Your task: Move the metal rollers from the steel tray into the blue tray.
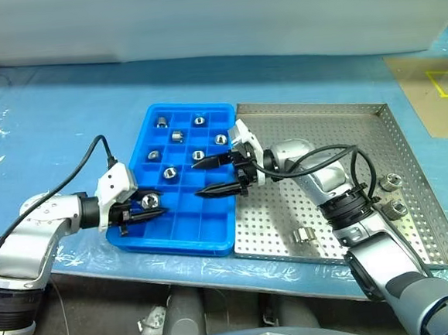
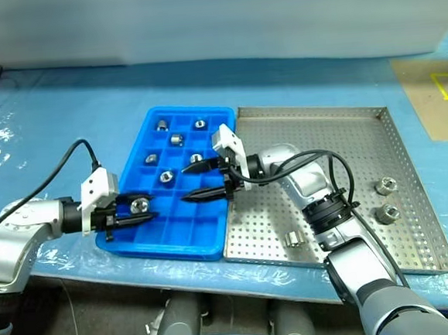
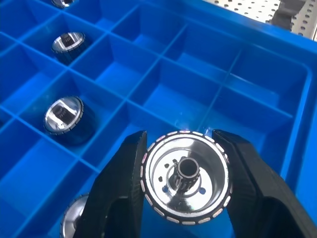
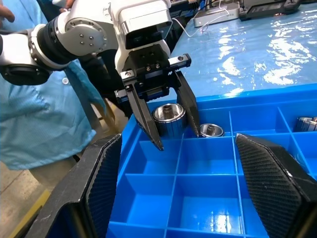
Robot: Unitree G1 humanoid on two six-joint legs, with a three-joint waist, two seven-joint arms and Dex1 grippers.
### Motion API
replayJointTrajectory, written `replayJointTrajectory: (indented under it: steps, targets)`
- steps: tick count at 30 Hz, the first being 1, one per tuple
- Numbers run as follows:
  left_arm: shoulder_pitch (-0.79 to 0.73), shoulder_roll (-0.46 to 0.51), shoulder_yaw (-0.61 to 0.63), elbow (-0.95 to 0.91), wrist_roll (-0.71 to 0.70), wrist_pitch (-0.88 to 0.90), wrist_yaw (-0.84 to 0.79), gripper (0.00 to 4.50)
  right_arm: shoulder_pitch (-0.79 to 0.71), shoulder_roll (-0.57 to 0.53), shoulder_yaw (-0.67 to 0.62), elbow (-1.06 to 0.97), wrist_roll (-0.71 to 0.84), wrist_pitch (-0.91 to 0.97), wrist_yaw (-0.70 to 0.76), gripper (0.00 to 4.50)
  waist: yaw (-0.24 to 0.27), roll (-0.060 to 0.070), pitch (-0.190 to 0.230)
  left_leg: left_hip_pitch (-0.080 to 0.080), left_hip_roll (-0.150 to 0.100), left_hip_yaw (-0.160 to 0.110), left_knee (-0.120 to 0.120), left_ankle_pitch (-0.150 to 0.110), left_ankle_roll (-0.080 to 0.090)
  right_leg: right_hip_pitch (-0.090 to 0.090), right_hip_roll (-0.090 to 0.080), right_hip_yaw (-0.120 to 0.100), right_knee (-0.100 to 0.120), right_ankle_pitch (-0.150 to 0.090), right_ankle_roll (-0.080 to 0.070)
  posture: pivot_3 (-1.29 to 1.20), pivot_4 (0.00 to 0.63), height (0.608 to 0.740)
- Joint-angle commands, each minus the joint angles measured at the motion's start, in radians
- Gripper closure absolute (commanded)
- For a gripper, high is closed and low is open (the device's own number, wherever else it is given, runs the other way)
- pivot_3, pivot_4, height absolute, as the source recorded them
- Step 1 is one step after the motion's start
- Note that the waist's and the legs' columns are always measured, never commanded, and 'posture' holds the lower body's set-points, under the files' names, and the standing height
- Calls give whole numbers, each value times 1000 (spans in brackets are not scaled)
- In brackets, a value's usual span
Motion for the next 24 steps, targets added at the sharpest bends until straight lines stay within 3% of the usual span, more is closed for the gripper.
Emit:
replayJointTrajectory:
  steps: [1,13,14,16,19,24]
  targets:
    - [14,16,29,-37,-30,-3,11,2776,-23,16,-3,-4,-1,-19,14,747,4,0,0,0,0,0,-1,0,0,0,0,0,0,0,0,300,150,740]
    - [26,29,-45,-17,5,-32,26,2776,0,28,-5,-1,-51,-53,-4,747,14,0,0,0,0,0,-1,1,-2,-4,0,0,5,-2,-2,284,150,740]
    - [24,30,-54,-11,10,-38,24,2200,3,28,-6,-3,-53,-52,-5,747,14,0,0,0,0,0,-1,2,-3,-4,0,0,5,-2,-2,281,150,740]
    - [11,22,-64,-5,-3,-30,20,1774,10,22,-11,-9,-55,-51,-10,747,14,0,0,0,0,0,-1,2,-3,-4,0,1,6,-2,-2,270,150,740]
    - [-1,15,-81,0,5,-37,30,769,17,17,-17,-17,-54,-48,-19,747,13,0,0,0,0,0,-1,2,-3,-4,0,1,6,-2,-2,260,150,740]
    - [-55,6,-87,29,0,-34,38,769,26,10,-20,-26,-54,-46,-32,747,13,-1,0,0,0,0,0,2,-3,-4,1,1,6,-2,-3,246,150,740]
